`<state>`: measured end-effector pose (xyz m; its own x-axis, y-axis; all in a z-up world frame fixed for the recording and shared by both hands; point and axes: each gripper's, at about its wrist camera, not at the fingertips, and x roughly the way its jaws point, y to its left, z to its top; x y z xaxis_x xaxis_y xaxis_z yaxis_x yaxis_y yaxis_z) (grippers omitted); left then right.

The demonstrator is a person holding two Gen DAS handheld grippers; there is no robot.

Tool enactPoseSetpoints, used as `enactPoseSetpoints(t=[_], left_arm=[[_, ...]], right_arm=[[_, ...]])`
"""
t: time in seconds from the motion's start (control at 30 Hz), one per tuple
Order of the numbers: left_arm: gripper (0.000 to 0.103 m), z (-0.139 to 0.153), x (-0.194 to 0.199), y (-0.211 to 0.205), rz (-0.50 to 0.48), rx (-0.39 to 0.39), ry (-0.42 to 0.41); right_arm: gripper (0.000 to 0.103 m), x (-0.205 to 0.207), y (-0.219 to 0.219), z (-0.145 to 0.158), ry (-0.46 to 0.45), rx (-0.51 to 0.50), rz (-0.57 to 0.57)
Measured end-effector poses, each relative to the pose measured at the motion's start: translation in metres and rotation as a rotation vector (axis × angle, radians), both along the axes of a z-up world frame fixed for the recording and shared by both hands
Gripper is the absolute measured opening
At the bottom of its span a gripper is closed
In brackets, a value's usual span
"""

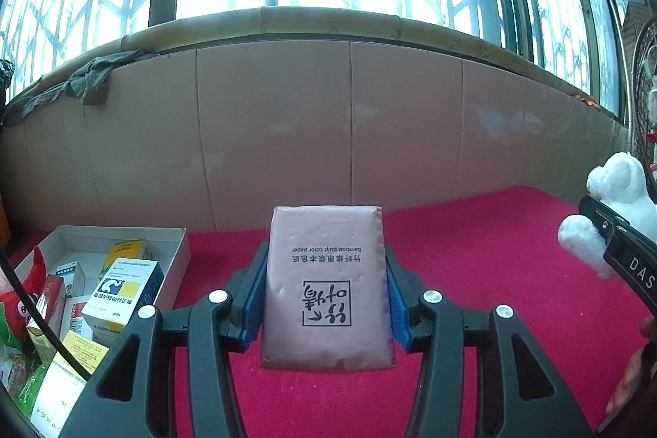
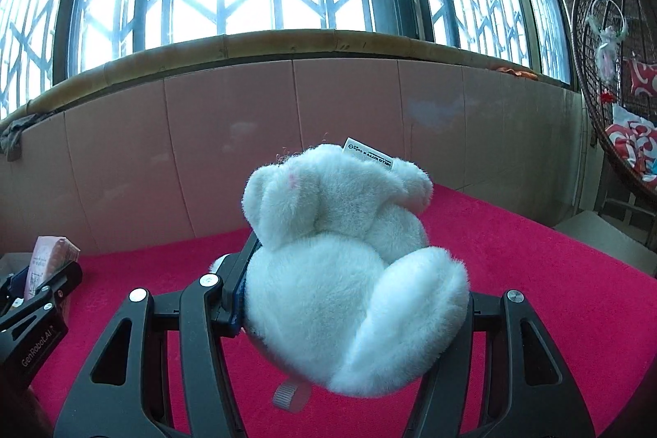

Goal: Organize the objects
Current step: 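Lift and carry the tissue pack and white bunny over the tray with both grippers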

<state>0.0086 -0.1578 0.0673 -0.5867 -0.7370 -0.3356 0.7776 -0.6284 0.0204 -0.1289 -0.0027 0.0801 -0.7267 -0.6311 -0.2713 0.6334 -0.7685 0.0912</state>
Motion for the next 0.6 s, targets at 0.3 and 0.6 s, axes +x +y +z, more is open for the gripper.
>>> enactPoseSetpoints(t=[0.3, 0.6], left_arm=[[0.049, 0.004, 0.021, 0.034, -0.064, -0.048, 0.023], [0.049, 0.014, 0.070, 0.066, -0.099, -0.053, 0.088]], right_arm=[[0.058, 0.031, 0.018, 0.001, 0.005, 0.001, 0.067], [0.058, 0.061, 0.033, 0.007, 0.005, -0.004, 0.134]])
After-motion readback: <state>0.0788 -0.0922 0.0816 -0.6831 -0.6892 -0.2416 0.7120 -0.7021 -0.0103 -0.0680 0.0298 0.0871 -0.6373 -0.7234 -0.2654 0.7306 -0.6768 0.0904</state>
